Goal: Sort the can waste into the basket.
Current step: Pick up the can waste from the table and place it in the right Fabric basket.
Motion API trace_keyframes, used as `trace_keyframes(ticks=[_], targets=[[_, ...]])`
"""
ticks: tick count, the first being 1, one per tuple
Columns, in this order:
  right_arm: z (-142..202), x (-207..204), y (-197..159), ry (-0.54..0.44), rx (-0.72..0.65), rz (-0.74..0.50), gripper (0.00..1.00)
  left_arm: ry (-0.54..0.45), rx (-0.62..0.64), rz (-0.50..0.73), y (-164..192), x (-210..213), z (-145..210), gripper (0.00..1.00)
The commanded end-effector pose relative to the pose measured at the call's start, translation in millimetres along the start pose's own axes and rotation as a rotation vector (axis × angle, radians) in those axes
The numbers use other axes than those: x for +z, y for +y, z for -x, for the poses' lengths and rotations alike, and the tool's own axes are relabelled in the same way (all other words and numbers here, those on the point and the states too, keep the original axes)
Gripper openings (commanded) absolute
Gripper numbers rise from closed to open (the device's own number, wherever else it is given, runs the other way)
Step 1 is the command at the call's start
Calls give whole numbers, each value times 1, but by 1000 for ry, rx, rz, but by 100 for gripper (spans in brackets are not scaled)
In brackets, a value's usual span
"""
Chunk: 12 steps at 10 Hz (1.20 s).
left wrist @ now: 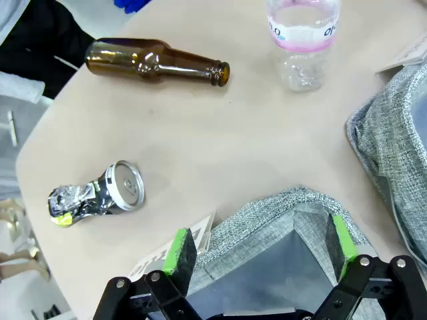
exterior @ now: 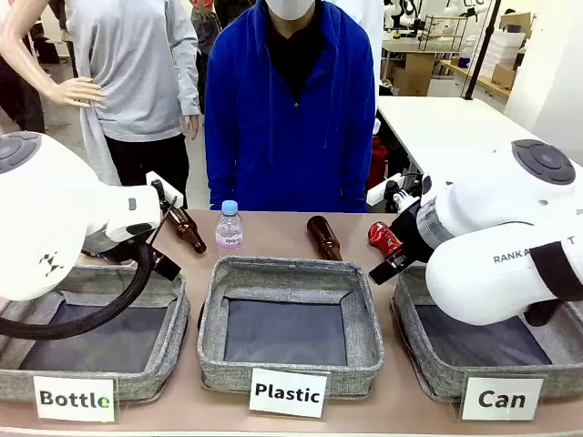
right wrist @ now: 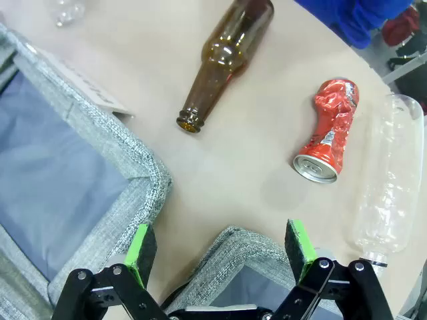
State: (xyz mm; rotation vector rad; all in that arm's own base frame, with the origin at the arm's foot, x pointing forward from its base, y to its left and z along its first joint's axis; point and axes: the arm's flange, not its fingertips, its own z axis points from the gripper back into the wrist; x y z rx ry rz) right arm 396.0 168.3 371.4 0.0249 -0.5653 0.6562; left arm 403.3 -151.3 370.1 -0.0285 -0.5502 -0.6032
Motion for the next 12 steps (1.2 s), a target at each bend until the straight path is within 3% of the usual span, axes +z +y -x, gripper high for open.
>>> trace_keyframes(ticks=[1, 12], targets=[[0, 0, 0, 0, 0, 0, 100, 0, 0, 0, 0, 0, 0, 100], [0, 0, 0, 0, 0, 0, 100, 0, 0, 0, 0, 0, 0, 100]])
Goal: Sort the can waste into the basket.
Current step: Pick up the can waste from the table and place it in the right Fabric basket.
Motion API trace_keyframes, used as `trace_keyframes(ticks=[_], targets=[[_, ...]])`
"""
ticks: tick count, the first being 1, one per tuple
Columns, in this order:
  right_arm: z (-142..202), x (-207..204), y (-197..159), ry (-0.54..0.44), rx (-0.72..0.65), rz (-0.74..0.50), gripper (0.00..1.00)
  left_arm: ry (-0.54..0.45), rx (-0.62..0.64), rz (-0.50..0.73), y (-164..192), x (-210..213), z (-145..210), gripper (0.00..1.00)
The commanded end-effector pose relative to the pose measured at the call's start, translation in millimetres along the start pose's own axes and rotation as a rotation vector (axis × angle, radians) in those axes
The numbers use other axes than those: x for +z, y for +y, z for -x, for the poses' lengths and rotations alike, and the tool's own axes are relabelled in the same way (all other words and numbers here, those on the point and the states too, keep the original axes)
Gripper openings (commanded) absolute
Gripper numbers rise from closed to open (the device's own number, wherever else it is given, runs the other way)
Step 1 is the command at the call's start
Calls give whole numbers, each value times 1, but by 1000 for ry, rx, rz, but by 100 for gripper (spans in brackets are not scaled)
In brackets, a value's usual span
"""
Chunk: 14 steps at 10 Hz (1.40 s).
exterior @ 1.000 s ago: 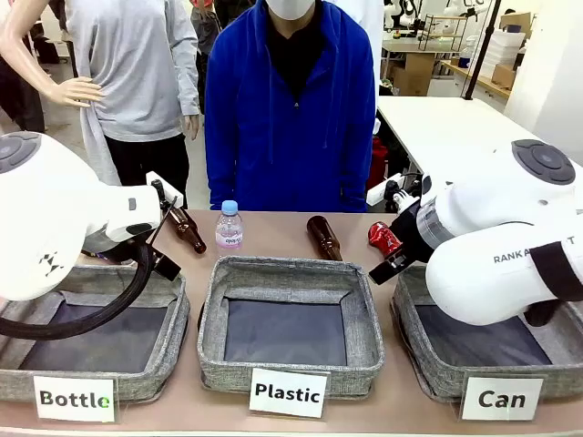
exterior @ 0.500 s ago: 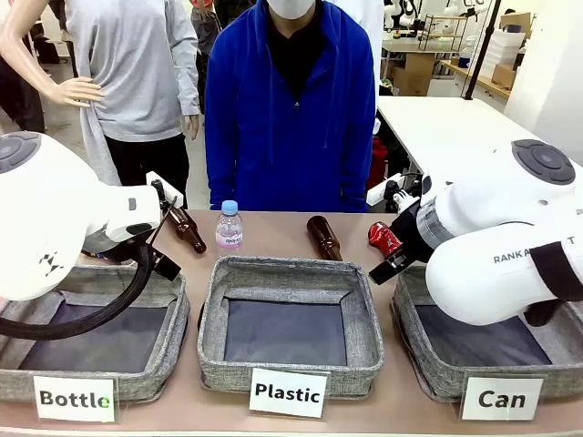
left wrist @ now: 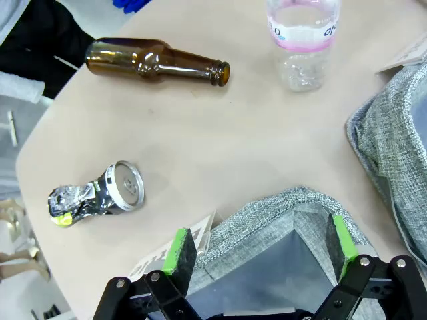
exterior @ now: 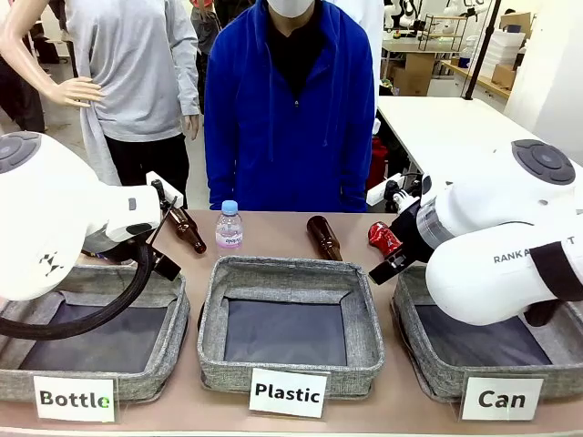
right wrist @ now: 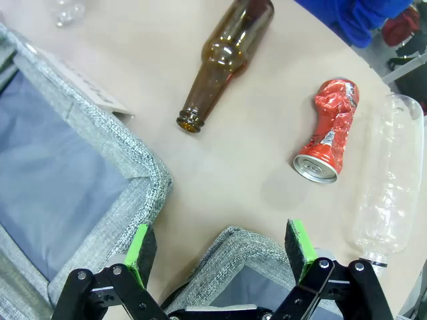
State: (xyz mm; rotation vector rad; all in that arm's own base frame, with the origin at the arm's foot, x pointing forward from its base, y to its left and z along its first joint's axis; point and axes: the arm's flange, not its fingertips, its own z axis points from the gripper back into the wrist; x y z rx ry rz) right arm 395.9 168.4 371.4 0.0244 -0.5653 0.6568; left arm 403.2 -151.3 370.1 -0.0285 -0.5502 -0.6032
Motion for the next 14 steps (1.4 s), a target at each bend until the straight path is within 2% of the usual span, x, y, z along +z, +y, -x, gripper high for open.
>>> trace_keyframes(ticks=[1, 3, 4, 5, 6, 7, 8, 9, 10, 11, 13, 14], targets=[[0, 0, 0, 0, -1, 0, 100, 0, 0, 0, 0, 0, 0, 100], [0, 0, 0, 0, 0, 0, 100, 0, 0, 0, 0, 0, 0, 100], [-5, 13, 2, -24, 27, -6, 100, 0, 0, 0, 0, 0, 0, 100], [-16, 45, 4, 5, 46, -67, 100, 6, -10, 60, -3, 35, -7, 100], [-26, 84, 5, 66, 10, -187, 100, -30, 5, 121, -12, 69, -15, 100], [-33, 121, 5, 61, -121, -309, 100, -44, 150, 232, -23, 125, -25, 100], [-26, 159, -2, 67, -209, -424, 100, -68, 194, 302, -28, 166, -14, 100], [-8, 190, -15, 88, -326, -500, 100, -107, 197, 444, -22, 193, 12, 100], [19, 219, -34, 33, -399, -603, 100, -158, 221, 654, -4, 218, 48, 100], [52, 242, -64, -56, -480, -709, 100, -294, 315, 750, 25, 246, 92, 100], [114, 258, -127, -254, -695, -855, 100, -563, 527, 744, 83, 271, 173, 100], [146, 261, -156, -360, -817, -896, 100, -667, 641, 750, 101, 264, 214, 100]])
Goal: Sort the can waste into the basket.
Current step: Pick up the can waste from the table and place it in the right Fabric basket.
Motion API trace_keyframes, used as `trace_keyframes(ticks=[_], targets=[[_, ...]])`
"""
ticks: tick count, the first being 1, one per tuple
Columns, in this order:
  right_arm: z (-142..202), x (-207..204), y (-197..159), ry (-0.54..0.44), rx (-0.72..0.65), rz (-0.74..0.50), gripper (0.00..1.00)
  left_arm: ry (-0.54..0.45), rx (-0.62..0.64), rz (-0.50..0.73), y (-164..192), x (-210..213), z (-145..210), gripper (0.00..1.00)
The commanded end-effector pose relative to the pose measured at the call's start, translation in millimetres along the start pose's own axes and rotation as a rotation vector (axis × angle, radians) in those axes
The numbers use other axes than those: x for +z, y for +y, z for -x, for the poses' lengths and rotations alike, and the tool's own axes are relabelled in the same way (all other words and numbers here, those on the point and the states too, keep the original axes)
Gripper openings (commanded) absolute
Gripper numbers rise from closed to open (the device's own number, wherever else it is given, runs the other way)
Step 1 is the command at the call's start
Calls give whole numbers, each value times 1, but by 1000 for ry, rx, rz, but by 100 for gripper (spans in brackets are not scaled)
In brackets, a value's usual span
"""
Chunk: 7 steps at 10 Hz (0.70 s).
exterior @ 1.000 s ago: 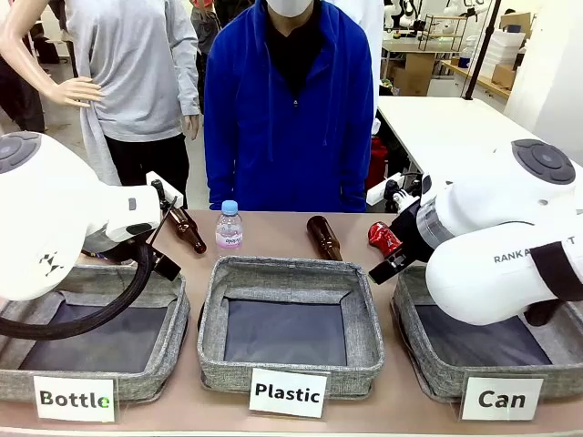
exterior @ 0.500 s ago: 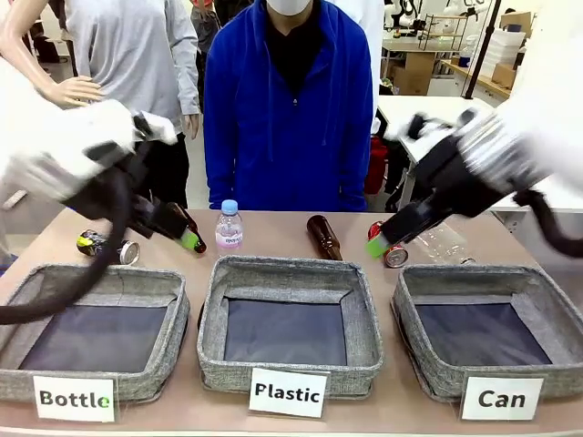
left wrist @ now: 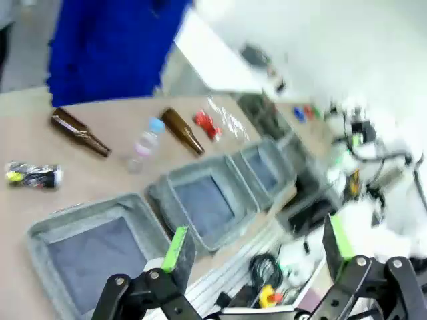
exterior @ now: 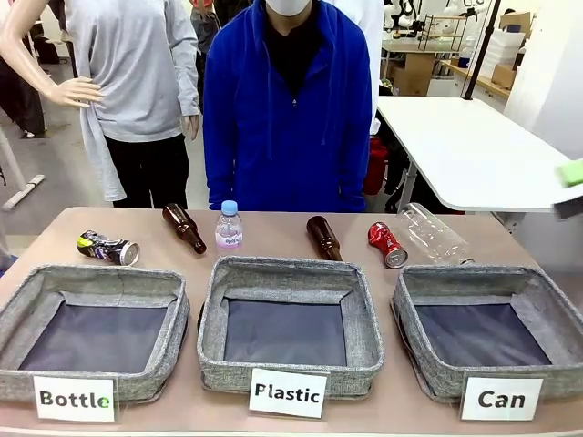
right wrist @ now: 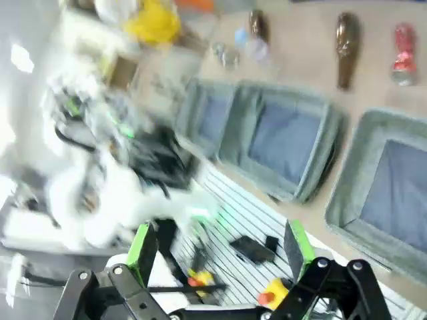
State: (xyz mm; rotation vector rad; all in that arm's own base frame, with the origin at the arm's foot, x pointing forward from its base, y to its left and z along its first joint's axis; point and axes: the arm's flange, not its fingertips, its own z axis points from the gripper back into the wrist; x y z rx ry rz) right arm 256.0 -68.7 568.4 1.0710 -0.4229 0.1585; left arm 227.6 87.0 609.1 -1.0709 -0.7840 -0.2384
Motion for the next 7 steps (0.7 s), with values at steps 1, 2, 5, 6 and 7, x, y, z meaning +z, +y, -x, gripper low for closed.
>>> trace_keyframes(ticks=[1, 2, 5, 6, 7], targets=[[7, 35, -62, -277, -141, -156, 100, -202, 141, -35, 86, 7, 120, 100], [13, 51, -84, -387, -204, -205, 100, -244, 215, -75, 115, 8, 130, 100], [28, 70, -127, -587, -350, -162, 100, -283, 375, -208, 168, 0, 165, 100], [21, 101, -116, -475, -339, -190, 100, -246, 332, -208, 160, -13, 160, 100], [21, 101, -116, -475, -339, -190, 100, -300, 360, -165, 187, 121, 83, 100]])
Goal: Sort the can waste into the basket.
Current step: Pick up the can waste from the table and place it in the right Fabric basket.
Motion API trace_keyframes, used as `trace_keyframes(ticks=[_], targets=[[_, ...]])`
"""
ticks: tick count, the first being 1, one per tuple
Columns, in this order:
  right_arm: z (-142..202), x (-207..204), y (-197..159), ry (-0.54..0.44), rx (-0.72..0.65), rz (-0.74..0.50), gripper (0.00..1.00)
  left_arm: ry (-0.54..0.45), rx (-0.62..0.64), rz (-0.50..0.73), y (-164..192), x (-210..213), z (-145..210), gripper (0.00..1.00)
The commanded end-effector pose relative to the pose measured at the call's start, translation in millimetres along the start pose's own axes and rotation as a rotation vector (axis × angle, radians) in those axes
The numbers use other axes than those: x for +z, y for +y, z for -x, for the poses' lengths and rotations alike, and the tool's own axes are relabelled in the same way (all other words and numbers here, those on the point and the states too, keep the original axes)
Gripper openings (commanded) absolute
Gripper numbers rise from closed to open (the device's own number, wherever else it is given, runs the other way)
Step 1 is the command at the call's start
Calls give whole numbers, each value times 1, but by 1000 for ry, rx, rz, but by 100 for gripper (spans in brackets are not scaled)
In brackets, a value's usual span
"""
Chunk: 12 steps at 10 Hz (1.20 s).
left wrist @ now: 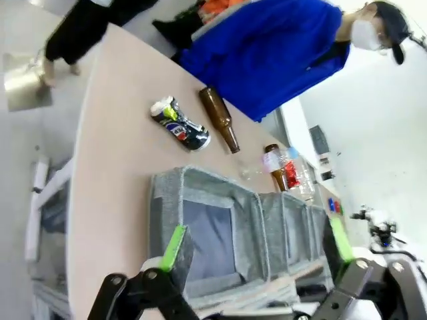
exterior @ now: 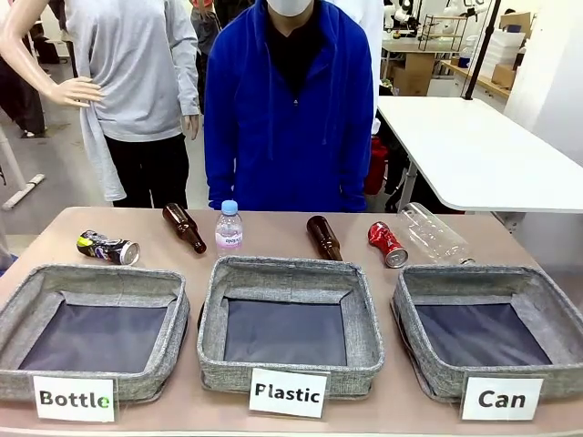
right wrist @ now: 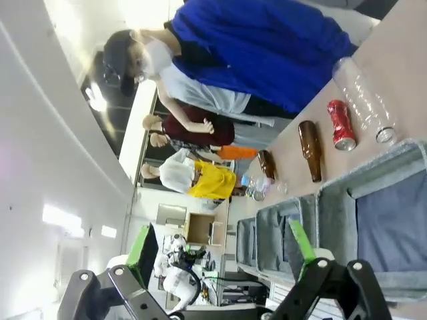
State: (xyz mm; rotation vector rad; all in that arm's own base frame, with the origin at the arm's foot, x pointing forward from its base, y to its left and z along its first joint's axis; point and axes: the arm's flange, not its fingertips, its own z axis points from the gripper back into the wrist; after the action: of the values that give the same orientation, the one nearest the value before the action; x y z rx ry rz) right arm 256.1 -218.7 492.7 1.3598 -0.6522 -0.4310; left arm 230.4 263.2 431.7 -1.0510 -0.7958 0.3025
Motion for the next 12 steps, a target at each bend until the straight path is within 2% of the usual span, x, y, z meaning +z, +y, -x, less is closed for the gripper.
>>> trace_keyframes(ticks=[1, 6, 7, 8, 9, 11, 12], targets=[[7, 0, 15, 35, 41, -5, 100, -36, -14, 42, -20, 19, 2, 100], [7, 0, 15, 35, 41, -5, 100, -33, 7, 37, -22, 22, 2, 100], [7, 0, 15, 35, 41, -5, 100, 63, -28, -119, -30, 19, 19, 100], [7, 0, 15, 35, 41, -5, 100, 188, -83, -170, -41, 6, 16, 100], [7, 0, 15, 35, 41, -5, 100, 277, -117, -258, -52, -16, -3, 100], [7, 0, 15, 35, 41, -5, 100, 433, -231, -508, -86, -87, -36, 100], [7, 0, 15, 35, 41, -5, 100, 536, -292, -592, -95, -132, -52, 100]])
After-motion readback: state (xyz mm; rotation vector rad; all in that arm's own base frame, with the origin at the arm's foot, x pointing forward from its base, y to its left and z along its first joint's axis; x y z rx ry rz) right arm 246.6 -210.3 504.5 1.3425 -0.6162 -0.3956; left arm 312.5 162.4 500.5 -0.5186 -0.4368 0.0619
